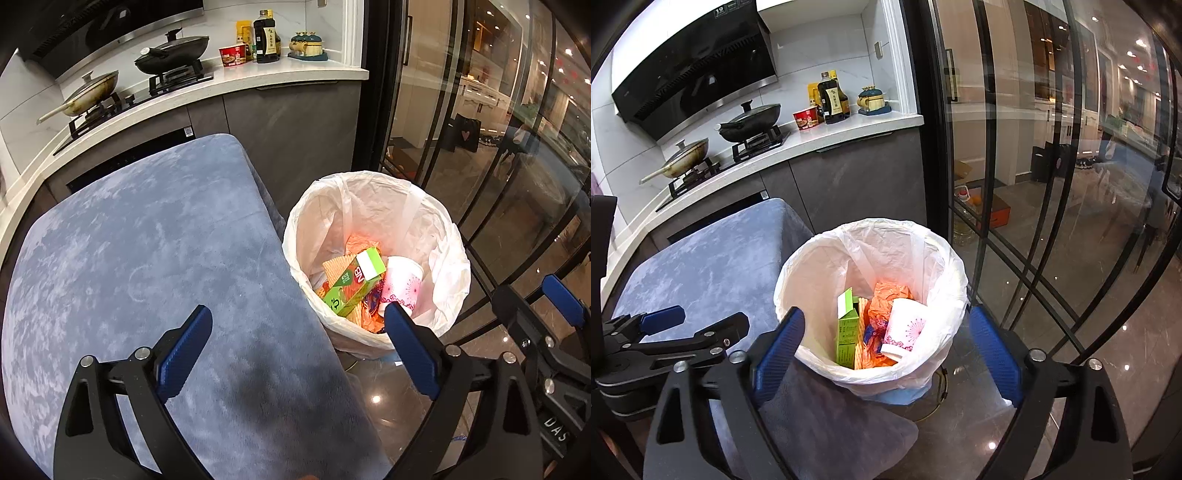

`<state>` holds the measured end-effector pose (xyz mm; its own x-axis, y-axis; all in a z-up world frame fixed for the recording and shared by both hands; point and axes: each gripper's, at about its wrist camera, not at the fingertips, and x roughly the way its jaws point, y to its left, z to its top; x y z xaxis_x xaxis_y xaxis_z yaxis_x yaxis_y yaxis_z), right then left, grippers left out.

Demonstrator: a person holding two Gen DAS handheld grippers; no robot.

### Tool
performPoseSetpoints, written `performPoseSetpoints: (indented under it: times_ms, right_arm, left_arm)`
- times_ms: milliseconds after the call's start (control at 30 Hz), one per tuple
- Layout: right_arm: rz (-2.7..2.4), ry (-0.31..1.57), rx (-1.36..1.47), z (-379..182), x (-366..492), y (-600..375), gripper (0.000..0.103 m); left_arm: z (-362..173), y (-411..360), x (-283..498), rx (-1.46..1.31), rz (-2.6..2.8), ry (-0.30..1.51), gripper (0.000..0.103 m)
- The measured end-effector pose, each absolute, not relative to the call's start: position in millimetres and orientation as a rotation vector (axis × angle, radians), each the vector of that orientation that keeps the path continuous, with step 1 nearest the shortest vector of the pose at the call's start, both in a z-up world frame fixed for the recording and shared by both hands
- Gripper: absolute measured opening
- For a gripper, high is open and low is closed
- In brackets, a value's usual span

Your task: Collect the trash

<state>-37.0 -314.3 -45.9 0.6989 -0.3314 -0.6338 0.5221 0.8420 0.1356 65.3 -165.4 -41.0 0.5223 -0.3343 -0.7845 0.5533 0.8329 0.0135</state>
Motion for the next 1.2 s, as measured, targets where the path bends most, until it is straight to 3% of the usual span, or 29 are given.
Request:
performPoseSetpoints:
  times_ms: [1200]
  right_arm:
    - [-0.5, 0.666, 0.306, -51.6, -54.0, -310.2, 0.09]
  left_arm:
    - [-45.9, -161.3, 37.3, 0.309, -0.509, 0.856, 0.093]
